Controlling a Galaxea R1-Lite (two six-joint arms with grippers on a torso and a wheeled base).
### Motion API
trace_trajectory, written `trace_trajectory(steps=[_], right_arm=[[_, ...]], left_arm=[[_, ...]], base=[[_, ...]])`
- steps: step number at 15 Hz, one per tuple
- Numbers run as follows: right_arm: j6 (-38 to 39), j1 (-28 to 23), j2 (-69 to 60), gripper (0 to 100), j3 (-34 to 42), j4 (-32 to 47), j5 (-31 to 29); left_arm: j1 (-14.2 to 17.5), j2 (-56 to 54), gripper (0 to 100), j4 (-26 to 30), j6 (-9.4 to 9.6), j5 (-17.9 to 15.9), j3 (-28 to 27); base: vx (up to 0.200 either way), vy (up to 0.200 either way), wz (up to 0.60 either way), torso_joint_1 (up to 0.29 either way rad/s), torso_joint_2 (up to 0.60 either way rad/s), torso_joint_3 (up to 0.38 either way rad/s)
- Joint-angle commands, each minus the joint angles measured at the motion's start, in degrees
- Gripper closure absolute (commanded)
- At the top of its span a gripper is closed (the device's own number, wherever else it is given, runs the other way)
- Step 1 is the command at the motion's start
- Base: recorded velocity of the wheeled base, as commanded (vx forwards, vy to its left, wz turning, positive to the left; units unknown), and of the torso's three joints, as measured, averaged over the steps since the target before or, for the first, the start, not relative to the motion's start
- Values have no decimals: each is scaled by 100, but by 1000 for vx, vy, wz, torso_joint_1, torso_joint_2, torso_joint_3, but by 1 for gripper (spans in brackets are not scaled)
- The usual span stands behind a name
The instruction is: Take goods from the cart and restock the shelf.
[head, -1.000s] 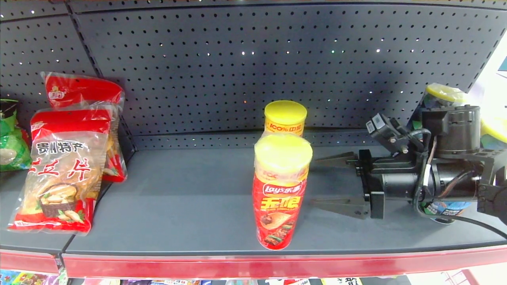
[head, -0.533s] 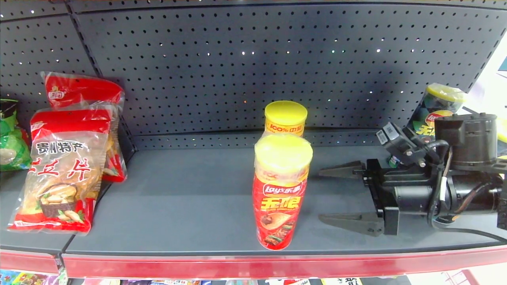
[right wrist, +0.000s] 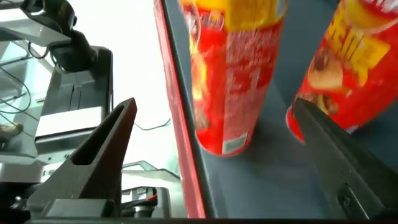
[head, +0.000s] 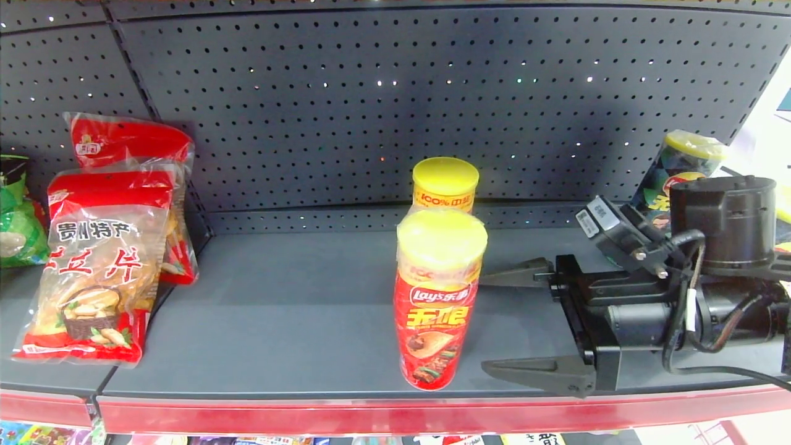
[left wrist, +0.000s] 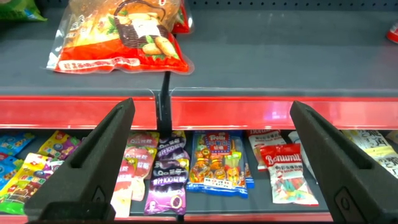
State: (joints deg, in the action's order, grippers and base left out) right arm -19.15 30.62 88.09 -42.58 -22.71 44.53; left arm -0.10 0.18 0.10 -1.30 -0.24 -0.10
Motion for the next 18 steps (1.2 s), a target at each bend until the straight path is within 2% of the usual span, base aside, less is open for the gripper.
trace_trajectory(steps=[1, 11, 18], right_arm=[[-1, 67, 253, 0, -242, -5, -6], [17, 322, 499, 0, -470, 12, -226], [17, 322, 428, 0, -400, 30, -278]], left_arm=[[1, 8, 0, -1, -1, -2, 1], [1, 8, 0, -1, -1, -2, 1], [1, 8, 0, -1, -1, -2, 1]], base=[[0, 0, 0, 0, 0, 0], [0, 0, 0, 0, 0, 0], [0, 0, 0, 0, 0, 0]])
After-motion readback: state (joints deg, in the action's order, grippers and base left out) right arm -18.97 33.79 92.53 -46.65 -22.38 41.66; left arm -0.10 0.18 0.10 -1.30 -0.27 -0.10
